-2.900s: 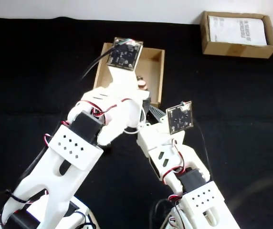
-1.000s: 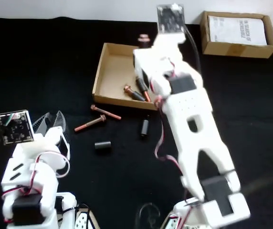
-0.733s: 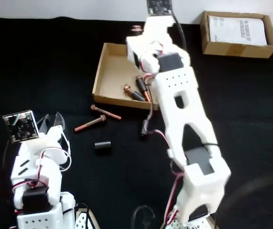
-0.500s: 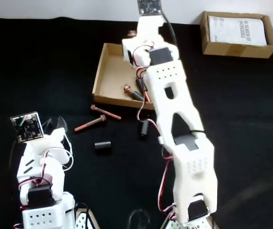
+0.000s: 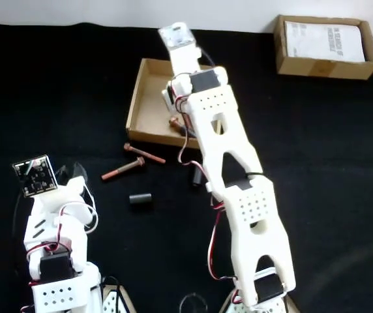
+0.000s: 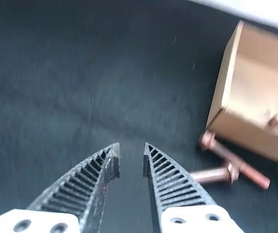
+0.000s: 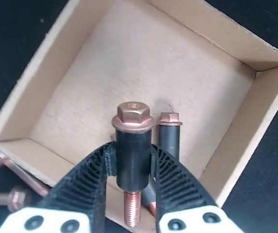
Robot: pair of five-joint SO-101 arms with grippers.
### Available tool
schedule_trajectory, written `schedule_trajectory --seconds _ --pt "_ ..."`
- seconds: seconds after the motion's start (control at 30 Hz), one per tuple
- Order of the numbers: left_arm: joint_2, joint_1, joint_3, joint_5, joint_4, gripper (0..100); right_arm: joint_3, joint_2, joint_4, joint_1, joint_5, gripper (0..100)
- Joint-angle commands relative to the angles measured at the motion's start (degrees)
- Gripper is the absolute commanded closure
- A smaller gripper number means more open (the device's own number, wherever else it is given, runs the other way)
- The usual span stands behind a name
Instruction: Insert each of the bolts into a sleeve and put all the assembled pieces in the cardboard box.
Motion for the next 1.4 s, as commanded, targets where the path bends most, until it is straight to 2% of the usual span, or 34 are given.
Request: schedule_trajectory --seconds 0.0,0.27,0.47,0.57,0.73,0.87,1.07,1.2,1.37 --pt "-0.92 -0.22 1.01 0.09 3.52 90 -3.74 -0.48 0.22 -0.4 3.43 99.2" --pt "-0.92 -0.22 1.01 -0.09 3.78 90 -3.74 4.44 -3.65 -0.22 10.99 99.2" --pt "-0.92 -0.22 1.01 -0.18 3.78 90 -3.74 5.41 -7.69 -0.22 11.34 98.8" --pt "-0.92 -0.22 1.01 -0.18 3.78 90 -3.74 5.23 -7.16 -0.22 11.34 91.6" --pt "-0.92 -0.22 1.01 -0.18 3.78 90 -8.92 5.32 -0.66 -0.22 11.34 75.9" --pt "-0.92 -0.22 1.01 -0.18 3.78 90 -16.75 5.23 6.29 -0.22 11.16 75.0" --pt "-0.92 -0.22 1.01 -0.18 3.78 90 -33.54 5.23 21.93 -1.1 10.81 75.0" --pt "-0.92 -0.22 1.01 -0.18 3.78 90 -40.4 5.05 22.9 -0.48 0.79 75.0" --pt "-0.92 -0.22 1.01 -0.18 3.78 90 -40.92 4.62 22.99 -1.71 -4.48 75.0"
